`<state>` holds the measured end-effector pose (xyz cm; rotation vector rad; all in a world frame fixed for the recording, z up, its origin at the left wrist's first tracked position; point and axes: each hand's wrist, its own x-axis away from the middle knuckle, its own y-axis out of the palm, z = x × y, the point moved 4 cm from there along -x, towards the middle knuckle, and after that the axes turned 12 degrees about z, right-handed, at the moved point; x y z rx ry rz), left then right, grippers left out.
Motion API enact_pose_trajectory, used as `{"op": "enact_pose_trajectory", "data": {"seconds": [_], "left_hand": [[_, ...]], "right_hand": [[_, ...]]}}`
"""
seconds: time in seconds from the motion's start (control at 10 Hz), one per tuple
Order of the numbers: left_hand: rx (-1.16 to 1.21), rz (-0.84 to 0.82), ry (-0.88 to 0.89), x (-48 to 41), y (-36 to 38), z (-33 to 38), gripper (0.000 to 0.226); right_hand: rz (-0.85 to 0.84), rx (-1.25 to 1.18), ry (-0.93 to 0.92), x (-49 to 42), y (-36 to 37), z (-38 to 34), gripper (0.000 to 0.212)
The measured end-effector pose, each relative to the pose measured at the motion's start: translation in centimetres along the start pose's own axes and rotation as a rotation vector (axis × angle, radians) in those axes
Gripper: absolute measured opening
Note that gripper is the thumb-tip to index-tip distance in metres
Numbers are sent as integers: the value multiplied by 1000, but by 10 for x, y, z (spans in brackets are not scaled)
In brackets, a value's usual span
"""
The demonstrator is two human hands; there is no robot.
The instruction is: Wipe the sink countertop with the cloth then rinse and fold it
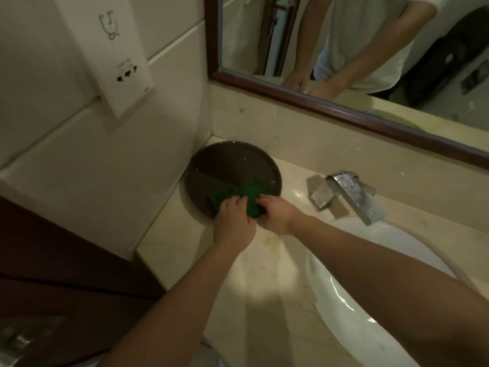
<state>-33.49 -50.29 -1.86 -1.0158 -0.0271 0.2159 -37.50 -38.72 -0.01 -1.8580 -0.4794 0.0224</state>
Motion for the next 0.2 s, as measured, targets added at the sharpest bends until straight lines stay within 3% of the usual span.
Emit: {"op": "enact_pose_trajectory", "data": {"seconds": [0.1,0.2], "left_hand": [[-198,-163,51,8,16,-9,53],[-141,-72,-22,18,12,-23,53]], "right_hand": [[2,-27,-73,11,-1,0,45],[99,-158,-5,34,-24,6,54]]}}
